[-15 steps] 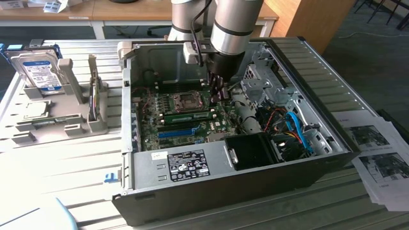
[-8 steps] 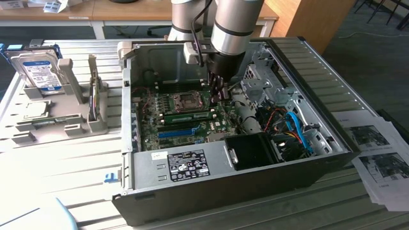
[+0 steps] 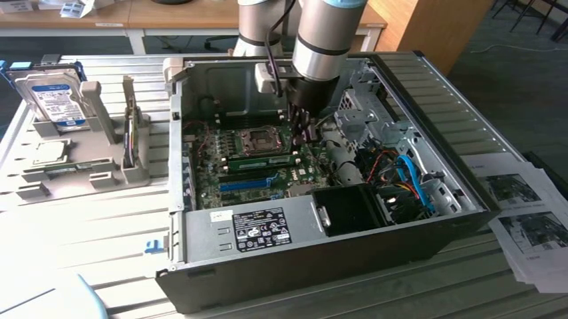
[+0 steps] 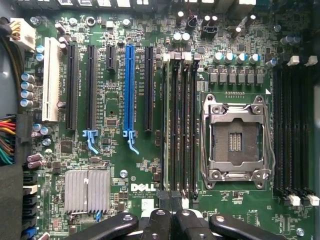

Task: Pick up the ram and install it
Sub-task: 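Press down the ram until it locks into place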

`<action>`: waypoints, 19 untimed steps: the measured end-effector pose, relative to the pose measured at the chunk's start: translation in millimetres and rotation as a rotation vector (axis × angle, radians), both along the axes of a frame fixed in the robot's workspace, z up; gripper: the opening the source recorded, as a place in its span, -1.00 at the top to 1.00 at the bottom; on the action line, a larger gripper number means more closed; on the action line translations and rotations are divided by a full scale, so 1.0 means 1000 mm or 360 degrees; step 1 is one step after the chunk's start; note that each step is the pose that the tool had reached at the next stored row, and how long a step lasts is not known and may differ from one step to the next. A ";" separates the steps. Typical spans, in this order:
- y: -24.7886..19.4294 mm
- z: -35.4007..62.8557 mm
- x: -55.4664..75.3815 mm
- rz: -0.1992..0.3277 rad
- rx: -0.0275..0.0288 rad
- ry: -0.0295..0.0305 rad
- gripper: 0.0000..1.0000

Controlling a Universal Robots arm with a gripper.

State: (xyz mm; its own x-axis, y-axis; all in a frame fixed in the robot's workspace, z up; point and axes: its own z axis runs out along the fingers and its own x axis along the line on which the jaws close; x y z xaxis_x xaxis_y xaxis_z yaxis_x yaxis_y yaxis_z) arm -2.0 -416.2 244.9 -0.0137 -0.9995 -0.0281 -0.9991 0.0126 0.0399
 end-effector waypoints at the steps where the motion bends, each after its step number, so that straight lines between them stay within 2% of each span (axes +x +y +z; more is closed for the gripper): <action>1: 0.0000 -0.0009 0.000 0.0000 -0.00001 0.00000 0.81; 13: 0.0000 -0.0016 0.003 0.0000 0.00000 -0.00001 0.81; 19: 0.0000 -0.0056 0.003 0.0000 0.00011 -0.00001 0.81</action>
State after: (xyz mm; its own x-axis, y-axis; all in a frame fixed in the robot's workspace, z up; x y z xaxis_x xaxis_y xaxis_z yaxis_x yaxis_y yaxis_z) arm 0.7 -416.2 239.3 -0.0137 -0.9995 -0.0288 -0.9991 0.0126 0.0398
